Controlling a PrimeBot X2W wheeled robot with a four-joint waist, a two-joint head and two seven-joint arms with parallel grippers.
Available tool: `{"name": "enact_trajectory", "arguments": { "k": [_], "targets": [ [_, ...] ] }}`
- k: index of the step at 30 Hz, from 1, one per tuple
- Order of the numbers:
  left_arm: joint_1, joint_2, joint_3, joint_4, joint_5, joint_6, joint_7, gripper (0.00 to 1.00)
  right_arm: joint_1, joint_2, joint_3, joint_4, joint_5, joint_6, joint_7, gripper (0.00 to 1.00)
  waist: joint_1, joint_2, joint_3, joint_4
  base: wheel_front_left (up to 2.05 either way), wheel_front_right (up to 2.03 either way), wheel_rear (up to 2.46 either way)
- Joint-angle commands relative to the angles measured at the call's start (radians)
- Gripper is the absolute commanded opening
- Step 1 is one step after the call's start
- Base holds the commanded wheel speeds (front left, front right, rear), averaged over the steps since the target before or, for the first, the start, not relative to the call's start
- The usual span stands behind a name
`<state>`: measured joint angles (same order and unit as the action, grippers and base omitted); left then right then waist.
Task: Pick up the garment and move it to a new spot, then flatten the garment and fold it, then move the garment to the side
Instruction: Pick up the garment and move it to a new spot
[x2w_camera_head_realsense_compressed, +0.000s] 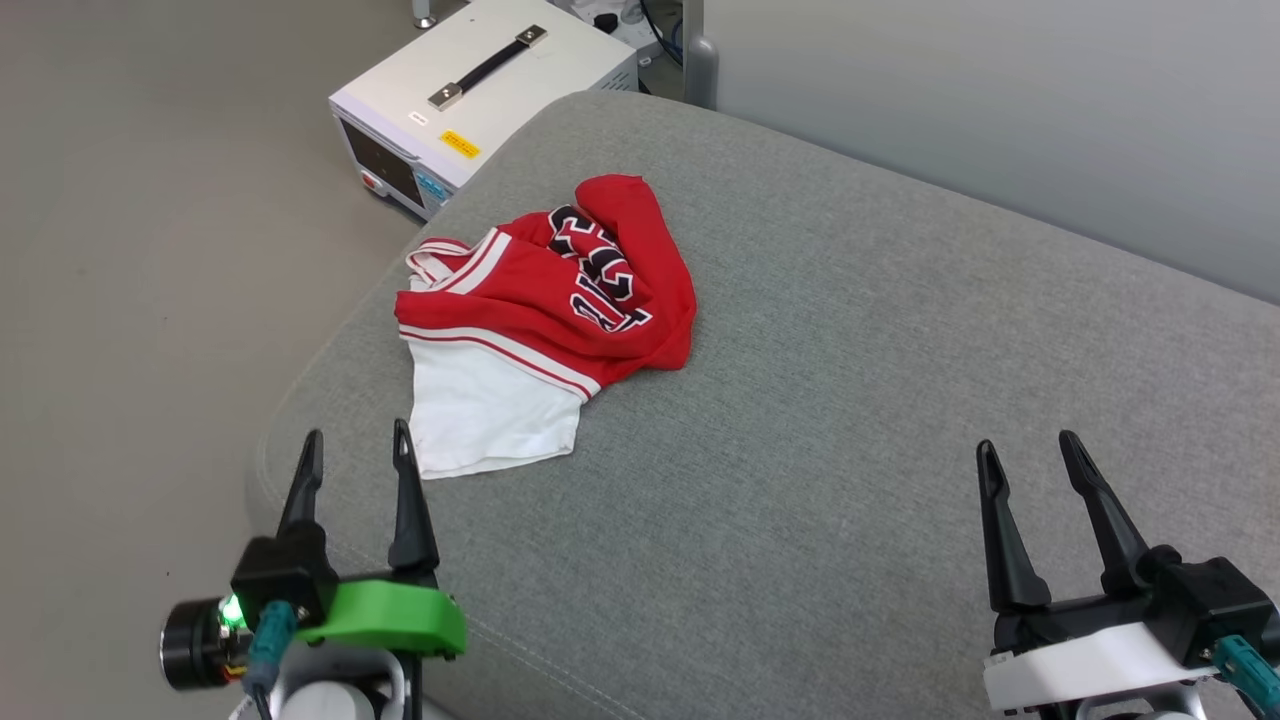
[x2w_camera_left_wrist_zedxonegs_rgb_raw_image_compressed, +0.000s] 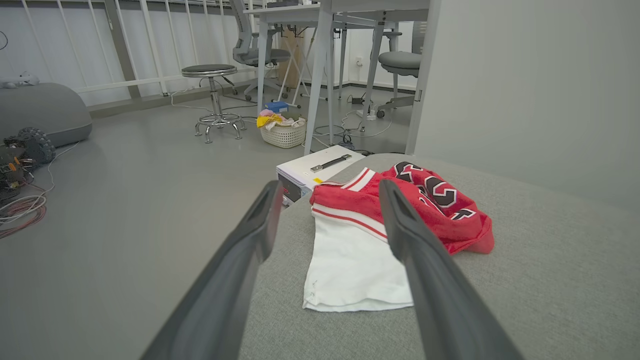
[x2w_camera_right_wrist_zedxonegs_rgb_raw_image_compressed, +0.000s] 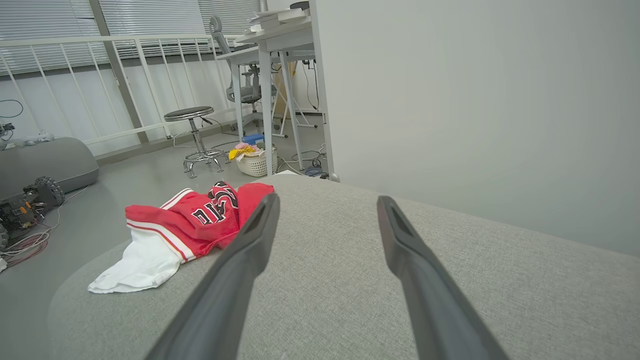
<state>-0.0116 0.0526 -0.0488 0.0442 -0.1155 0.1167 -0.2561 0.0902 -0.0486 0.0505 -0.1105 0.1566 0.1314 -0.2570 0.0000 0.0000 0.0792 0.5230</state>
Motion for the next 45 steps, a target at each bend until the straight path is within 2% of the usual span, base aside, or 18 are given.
{"name": "enact_trajectory", "arguments": {
  "k": [1, 5, 10, 17, 21, 24, 28, 33, 37, 39, 45],
  "targets": [
    [-0.040, -0.002, 0.012, 0.004, -0.012, -0.015, -0.006, 1.00, -0.023, -0.002, 0.002, -0.008, -0.009, -0.001, -0.005, 1.00, 0.0000, 0.0000, 0.014, -0.011, 0.00, 0.00, 0.00],
    [-0.135, 0.016, 0.045, 0.023, 0.006, -0.074, -0.006, 1.00, -0.043, -0.002, 0.010, -0.015, -0.036, -0.001, -0.005, 1.00, 0.0000, 0.0000, 0.051, -0.036, 0.00, 0.00, 0.00],
    [-0.301, 0.072, 0.082, 0.052, 0.036, -0.137, -0.006, 1.00, -0.088, -0.002, 0.021, -0.028, -0.081, -0.001, -0.005, 1.00, 0.0000, 0.0000, 0.119, -0.084, 0.00, 0.00, 0.00],
    [-0.534, 0.133, 0.174, 0.136, -0.016, -0.204, -0.006, 1.00, -0.139, -0.012, 0.020, -0.060, -0.121, -0.001, -0.005, 1.00, 0.0000, 0.0000, 0.222, -0.133, 0.00, 0.00, 0.00],
    [-0.652, 0.189, 0.178, 0.232, -0.049, -0.234, -0.006, 1.00, -0.163, -0.033, 0.028, -0.072, -0.133, -0.001, -0.005, 1.00, 0.0000, 0.0000, 0.268, -0.149, 0.00, 0.00, 0.00],
    [-0.730, 0.244, 0.137, 0.331, -0.071, -0.244, -0.003, 1.00, -0.178, -0.043, 0.028, -0.086, -0.138, -0.001, -0.005, 1.00, 0.0000, 0.0000, 0.294, -0.157, 0.00, 0.00, 0.00],
    [-0.831, 0.312, 0.020, 0.452, -0.184, -0.247, 0.106, 1.00, -0.191, -0.051, 0.027, -0.104, -0.143, -0.001, -0.005, 1.00, 0.0000, 0.0000, 0.323, -0.167, 0.00, 0.00, 0.00],
    [-0.913, 0.411, -0.160, 0.521, -0.431, -0.247, 0.395, 1.00, -0.204, -0.061, 0.029, -0.121, -0.151, -0.001, -0.005, 1.00, 0.0000, 0.0000, 0.360, -0.178, 0.00, 0.00, 0.00],
    [-0.941, 0.489, -0.279, 0.524, -0.593, -0.247, 0.631, 1.00, -0.220, -0.067, 0.034, -0.126, -0.157, -0.001, -0.005, 1.00, 0.0000, 0.0000, 0.389, -0.195, 0.00, 0.00, 0.00],
    [-0.947, 0.527, -0.340, 0.503, -0.653, -0.247, 0.723, 1.00, -0.229, -0.069, 0.032, -0.129, -0.159, -0.001, -0.005, 1.00, 0.0000, 0.0000, 0.404, -0.202, 0.00, 0.00, 0.00],
    [-0.951, 0.608, -0.511, 0.470, -0.732, -0.247, 0.884, 1.00, -0.254, -0.078, 0.034, -0.131, -0.162, -0.001, -0.005, 1.00, 0.0000, 0.0000, 0.444, -0.228, 0.00, 0.00, 0.00]
  ]
}}
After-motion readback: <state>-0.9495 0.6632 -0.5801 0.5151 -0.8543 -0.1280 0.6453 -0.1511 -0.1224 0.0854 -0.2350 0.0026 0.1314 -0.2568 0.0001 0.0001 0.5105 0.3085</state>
